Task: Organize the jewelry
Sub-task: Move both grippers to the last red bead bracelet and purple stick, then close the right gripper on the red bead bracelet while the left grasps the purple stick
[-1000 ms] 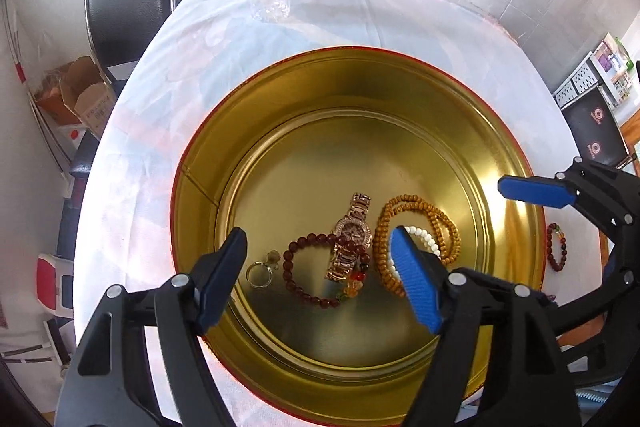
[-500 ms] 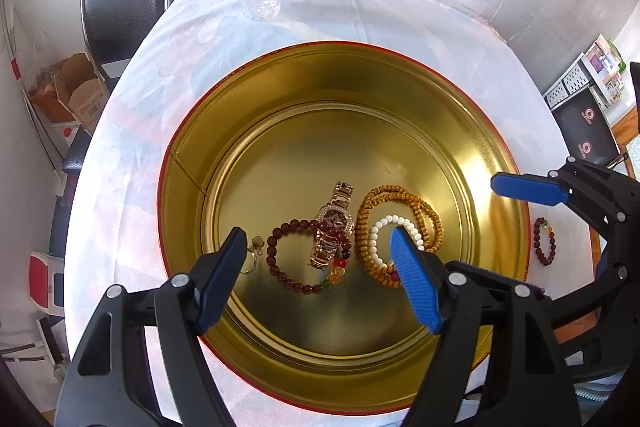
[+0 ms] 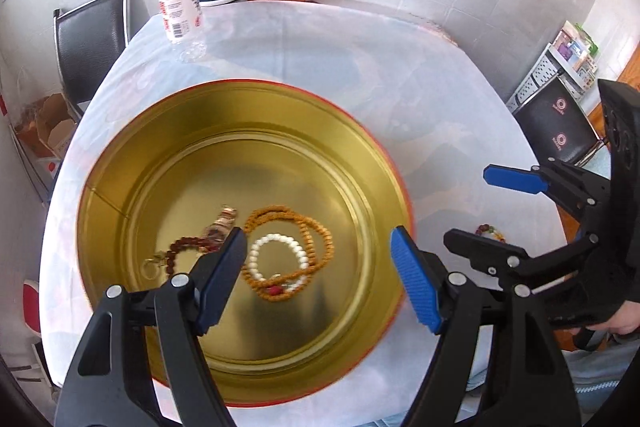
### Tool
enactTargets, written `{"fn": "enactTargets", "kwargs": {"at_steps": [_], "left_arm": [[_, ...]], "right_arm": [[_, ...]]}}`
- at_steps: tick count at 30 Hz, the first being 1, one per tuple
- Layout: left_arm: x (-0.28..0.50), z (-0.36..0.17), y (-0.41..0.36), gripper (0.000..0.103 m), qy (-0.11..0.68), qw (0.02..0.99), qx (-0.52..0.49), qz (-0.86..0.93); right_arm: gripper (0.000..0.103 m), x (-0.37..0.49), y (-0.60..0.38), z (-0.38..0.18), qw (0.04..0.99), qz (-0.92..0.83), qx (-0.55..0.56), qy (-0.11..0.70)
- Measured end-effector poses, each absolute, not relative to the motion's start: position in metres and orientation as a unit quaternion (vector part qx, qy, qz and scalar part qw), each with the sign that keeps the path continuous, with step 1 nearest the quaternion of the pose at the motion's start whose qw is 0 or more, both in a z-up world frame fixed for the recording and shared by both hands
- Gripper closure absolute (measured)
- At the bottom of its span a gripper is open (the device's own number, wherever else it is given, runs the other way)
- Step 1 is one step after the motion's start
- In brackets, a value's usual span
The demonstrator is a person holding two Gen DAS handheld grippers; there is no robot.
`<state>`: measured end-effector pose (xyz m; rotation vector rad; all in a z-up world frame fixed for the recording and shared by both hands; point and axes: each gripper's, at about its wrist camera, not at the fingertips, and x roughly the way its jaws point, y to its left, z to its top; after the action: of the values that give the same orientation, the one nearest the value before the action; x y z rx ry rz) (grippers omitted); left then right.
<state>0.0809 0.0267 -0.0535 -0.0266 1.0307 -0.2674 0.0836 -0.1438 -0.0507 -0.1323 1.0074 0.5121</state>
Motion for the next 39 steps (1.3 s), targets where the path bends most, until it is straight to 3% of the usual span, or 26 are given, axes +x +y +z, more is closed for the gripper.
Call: {"fn": "enactTargets", "kwargs": {"at_steps": [10, 21, 36, 37, 39], "left_arm": [[0.046, -0.09, -0.09, 0.03, 0.532, 0.825, 0.015, -0.191], [0.037, -0.155, -0.128, 0.03, 0.581, 0.769, 0.079, -0.255], [0.025, -0.165, -0.143, 0.03, 0.47, 0.725, 0.268, -0.426], [0.023, -0.165, -0.144, 0.03, 0.46, 0.725, 0.276, -0.433], [0.024, -0.165, -0.146, 0.03, 0.458, 0.724, 0.273, -0.438]], "right_arm": [[0.02, 0.077, -0.262, -0.096, 0.826, 0.202, -0.037, 0.525], [0.02, 0.07, -0.285, -0.135, 0.801, 0.202, -0.058, 0.561], [0.021, 0.065, -0.283, -0.154, 0.806, 0.124, -0.015, 0.579], [0.022, 0.064, -0.281, -0.154, 0.807, 0.123, -0.018, 0.577], [0.037, 0.06, -0.276, -0.152, 0.812, 0.127, -0.028, 0.568]]}}
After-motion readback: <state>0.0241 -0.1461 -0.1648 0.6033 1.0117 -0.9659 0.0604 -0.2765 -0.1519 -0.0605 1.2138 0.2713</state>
